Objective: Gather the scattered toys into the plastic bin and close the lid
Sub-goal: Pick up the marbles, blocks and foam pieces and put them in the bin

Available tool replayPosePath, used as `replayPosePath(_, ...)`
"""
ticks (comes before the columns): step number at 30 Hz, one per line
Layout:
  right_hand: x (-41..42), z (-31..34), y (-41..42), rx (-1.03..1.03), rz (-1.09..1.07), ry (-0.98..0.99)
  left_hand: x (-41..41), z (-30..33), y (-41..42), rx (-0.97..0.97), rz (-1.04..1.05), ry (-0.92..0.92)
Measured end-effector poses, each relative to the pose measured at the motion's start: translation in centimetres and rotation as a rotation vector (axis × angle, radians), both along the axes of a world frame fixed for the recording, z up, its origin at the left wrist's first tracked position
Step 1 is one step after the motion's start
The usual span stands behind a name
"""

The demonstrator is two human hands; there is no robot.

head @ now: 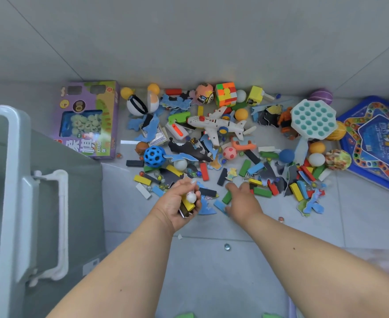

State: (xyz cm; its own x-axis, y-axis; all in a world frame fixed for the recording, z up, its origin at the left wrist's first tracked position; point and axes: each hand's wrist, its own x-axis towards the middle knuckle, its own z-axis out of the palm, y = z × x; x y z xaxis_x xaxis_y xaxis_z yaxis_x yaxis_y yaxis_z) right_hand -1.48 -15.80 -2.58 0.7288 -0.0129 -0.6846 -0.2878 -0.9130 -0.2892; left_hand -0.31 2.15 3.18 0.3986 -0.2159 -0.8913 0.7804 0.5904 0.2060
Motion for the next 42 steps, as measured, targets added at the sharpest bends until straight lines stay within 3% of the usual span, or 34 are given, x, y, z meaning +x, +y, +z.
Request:
replayPosePath(15, 0.7, -0.5, 0.4, 0.185, -0.275, -0.052, -1.3, -1.7, -0.9, 0.329, -0.234, 0.094)
replayPosePath(22, -0.2, -0.5, 0.2, -0.055, -0.002, 0.014, -1.7, -1.5, -1.7, 0.365, -0.291, 0.078)
replayPosePath(29, -0.4, 0.4, -0.1, -0.148, -0.02, 0.109, -1.8, -1.0, -2.0, 0.414, -0.327, 0.068)
replayPosePath(31, -0.4, 0.6, -0.5, -0.057, -0.102, 0.101, -1.7, -0.8, -2.1, 0.414, -0.325, 0.064)
replayPosePath(34, -0.2, 1.1, 0.0, 0.261, -0.33, 0.043, -1.7, -0.7, -2.6, 0.402, -0.311, 0.043)
replayPosePath(37, -0.2, 2.3, 1.5, 0.526, -0.425, 0.058, -1.9, -0.5, -3.3, 0.374, -0.315, 0.011)
replayPosePath(42, -0.8, 3.1, 1.7, 0.667, -0.506, 0.081, -2.4, -0.5, -3.1, 0.444, -0.332, 0.03)
